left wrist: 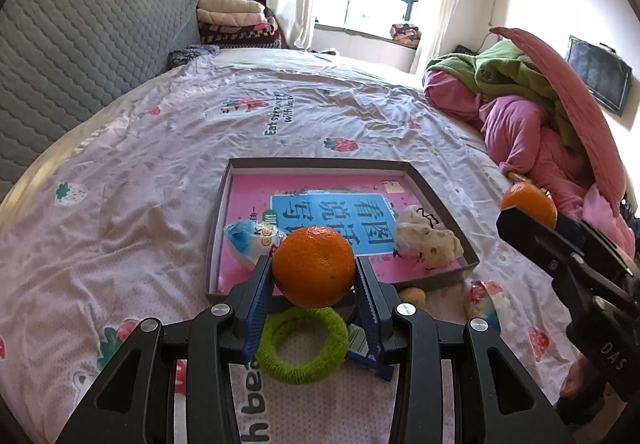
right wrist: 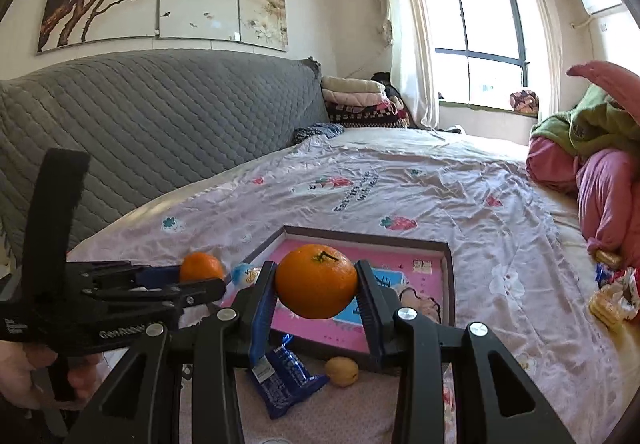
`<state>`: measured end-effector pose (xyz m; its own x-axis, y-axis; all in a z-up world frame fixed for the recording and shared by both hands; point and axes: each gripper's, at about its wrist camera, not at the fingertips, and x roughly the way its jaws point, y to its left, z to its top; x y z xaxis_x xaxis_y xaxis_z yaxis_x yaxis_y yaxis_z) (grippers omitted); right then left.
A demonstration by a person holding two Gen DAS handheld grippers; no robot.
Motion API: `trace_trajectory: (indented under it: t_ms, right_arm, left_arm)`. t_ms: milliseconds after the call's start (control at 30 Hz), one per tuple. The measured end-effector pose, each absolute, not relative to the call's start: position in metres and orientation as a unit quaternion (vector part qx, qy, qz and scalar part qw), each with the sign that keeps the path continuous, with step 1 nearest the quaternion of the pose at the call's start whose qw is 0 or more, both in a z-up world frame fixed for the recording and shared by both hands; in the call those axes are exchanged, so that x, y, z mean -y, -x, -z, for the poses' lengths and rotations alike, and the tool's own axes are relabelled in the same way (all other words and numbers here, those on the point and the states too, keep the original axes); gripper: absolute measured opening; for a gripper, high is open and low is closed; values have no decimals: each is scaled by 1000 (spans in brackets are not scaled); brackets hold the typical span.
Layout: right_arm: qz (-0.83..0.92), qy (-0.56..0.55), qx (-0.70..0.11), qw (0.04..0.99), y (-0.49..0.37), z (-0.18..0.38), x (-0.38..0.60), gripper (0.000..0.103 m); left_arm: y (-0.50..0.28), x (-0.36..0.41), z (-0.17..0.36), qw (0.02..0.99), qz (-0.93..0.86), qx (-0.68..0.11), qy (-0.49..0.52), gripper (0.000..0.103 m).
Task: Organize objects
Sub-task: 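Lift the orange with the left tool while the right tool lifts its orange, then carry the orange in the left tool over the tray while the right tool carries its orange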
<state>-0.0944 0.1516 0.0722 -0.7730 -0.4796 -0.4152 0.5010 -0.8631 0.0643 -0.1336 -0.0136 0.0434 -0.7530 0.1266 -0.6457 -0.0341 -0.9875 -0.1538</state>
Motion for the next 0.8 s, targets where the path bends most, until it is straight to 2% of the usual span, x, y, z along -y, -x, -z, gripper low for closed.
trace_trajectory:
  t_ms: [800]
  right_arm:
    - [958,-203,1,201,144,-90,-155,39]
  left_arm:
    - [171,12,-41,27,-932,72,354,42]
